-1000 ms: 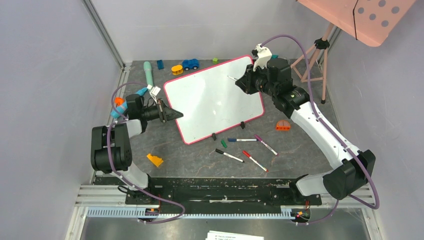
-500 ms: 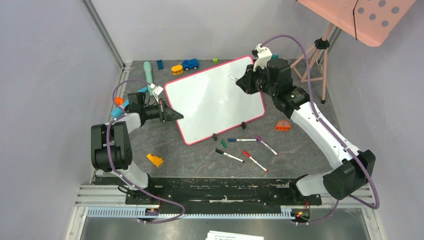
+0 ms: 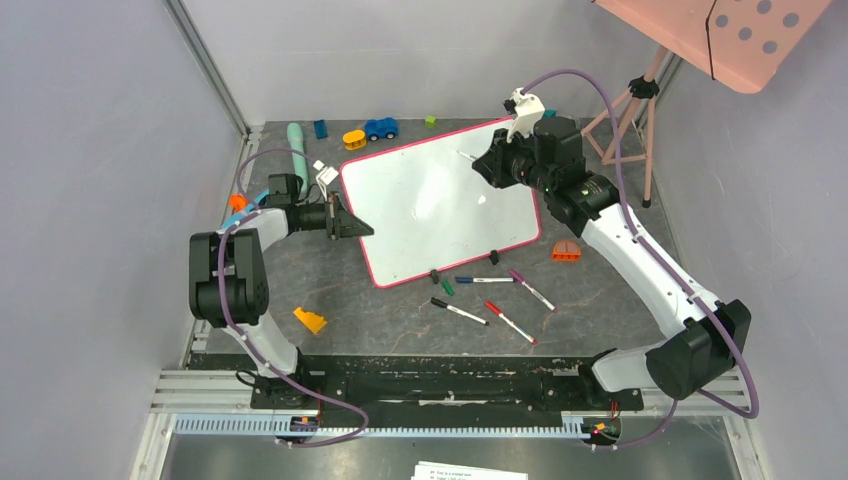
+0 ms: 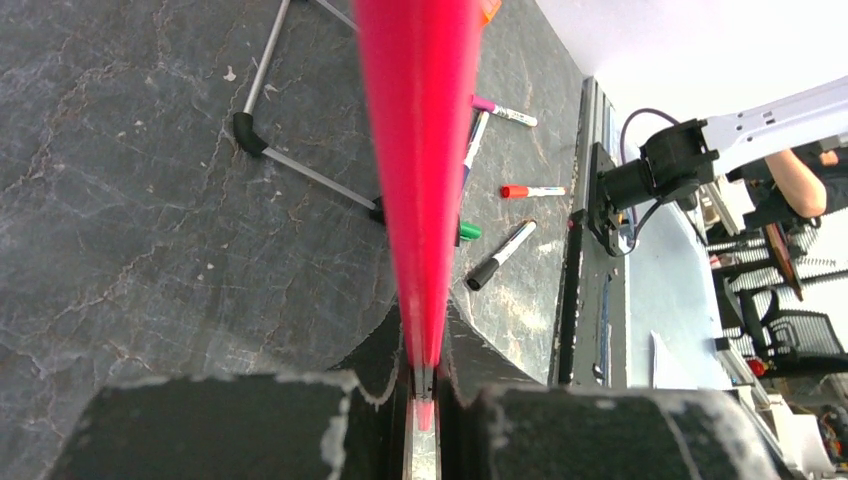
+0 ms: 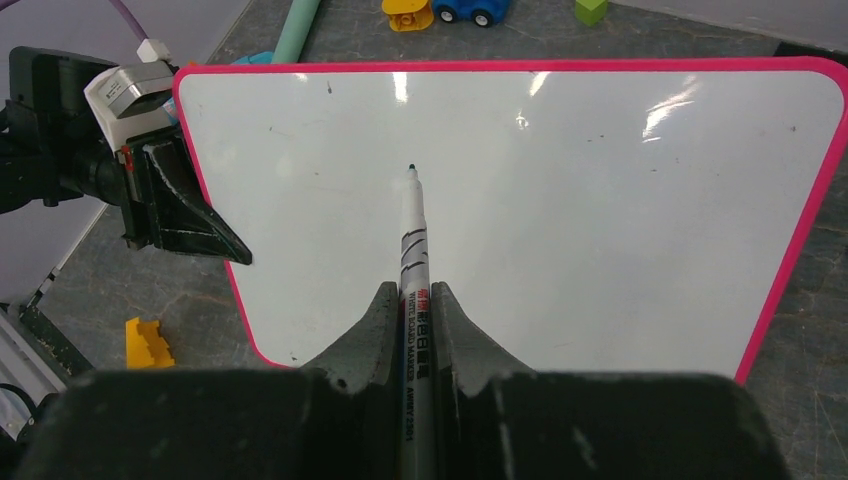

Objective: Write a sentence on the whiteboard

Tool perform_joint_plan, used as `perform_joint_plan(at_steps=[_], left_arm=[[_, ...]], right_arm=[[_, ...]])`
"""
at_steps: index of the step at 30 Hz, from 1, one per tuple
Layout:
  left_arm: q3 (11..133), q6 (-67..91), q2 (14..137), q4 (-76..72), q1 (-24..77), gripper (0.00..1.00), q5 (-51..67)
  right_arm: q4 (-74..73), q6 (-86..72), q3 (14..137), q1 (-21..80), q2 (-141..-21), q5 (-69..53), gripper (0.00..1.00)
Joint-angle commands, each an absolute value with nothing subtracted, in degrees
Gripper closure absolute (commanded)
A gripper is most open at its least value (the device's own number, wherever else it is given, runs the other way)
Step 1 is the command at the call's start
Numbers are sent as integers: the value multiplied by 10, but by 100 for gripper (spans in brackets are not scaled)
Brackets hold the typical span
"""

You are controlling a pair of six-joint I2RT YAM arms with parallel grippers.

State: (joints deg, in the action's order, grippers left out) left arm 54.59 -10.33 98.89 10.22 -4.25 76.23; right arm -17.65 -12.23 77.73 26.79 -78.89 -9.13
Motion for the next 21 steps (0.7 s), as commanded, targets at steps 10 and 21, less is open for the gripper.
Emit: perform_joint_plan(at_steps=[10,21], left_arm=[[577,-241,1006,282,-23,98,736],[567,-242,998,281,-21,98,731]], right_arm=[[-167,-115,763,271,-750,-89,100],[-173,-123,733,279,-730,-83,100]])
